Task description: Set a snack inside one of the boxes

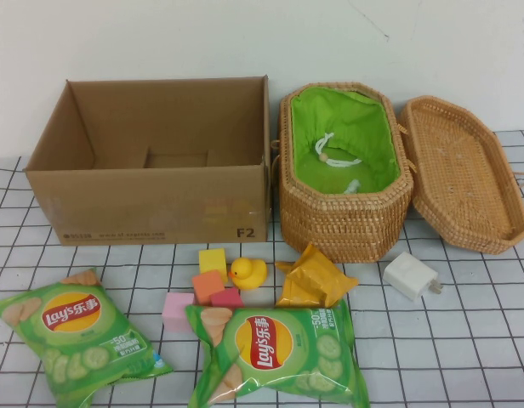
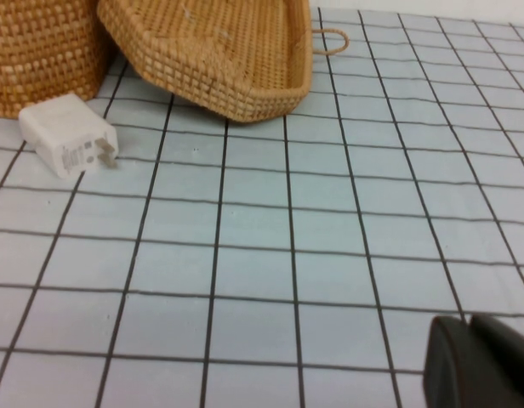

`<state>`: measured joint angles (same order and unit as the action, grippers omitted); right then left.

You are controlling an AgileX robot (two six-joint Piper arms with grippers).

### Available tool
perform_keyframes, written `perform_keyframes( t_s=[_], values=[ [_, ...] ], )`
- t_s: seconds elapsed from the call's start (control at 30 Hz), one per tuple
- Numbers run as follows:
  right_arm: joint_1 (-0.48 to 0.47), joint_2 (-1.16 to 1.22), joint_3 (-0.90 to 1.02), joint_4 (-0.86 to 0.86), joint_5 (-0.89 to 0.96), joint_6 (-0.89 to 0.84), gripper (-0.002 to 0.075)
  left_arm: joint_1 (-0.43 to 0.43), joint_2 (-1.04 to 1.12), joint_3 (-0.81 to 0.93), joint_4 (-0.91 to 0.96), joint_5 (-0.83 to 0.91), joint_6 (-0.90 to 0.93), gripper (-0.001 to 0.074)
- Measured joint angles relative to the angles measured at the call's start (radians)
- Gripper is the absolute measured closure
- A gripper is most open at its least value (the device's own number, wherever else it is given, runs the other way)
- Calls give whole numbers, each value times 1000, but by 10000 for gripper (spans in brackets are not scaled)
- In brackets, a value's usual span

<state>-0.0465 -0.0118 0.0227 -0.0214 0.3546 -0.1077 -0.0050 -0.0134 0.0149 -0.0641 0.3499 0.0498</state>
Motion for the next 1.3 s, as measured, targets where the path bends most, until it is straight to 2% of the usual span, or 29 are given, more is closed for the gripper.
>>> perform_keyframes(
  t_s=[0.17, 0.43, 0.57, 0.7, 0.9, 0.97, 1.03, 1.17, 1.3],
  values=[
    [0, 0, 6, 0, -112, 0, 727, 0, 0, 11, -32, -99, 2, 737],
    [0, 0, 6, 0, -627, 15, 727, 0, 0, 11, -39, -524, 2, 737],
    [0, 0, 6, 8, -816, 50, 727, 0, 0, 11, -39, -719, 2, 737],
    [0, 0, 6, 12, -895, 54, 727, 0, 0, 11, -39, -854, 2, 737],
    [0, -2, 6, 14, -902, 52, 727, 0, 0, 11, -39, -960, -24, 737],
    [0, -2, -5, 9, -875, 35, 727, 0, 0, 8, -33, -950, -34, 736],
    [0, -2, -47, 8, -798, 17, 727, 0, 0, -30, -12, -868, -50, 736],
    [0, -2, -173, 4, -590, -20, 727, 0, 9, -232, 15, -533, -23, 736],
    [0, 20, -291, 4, -381, -69, 727, 0, 117, -424, 26, -225, -7, 736]
  ],
)
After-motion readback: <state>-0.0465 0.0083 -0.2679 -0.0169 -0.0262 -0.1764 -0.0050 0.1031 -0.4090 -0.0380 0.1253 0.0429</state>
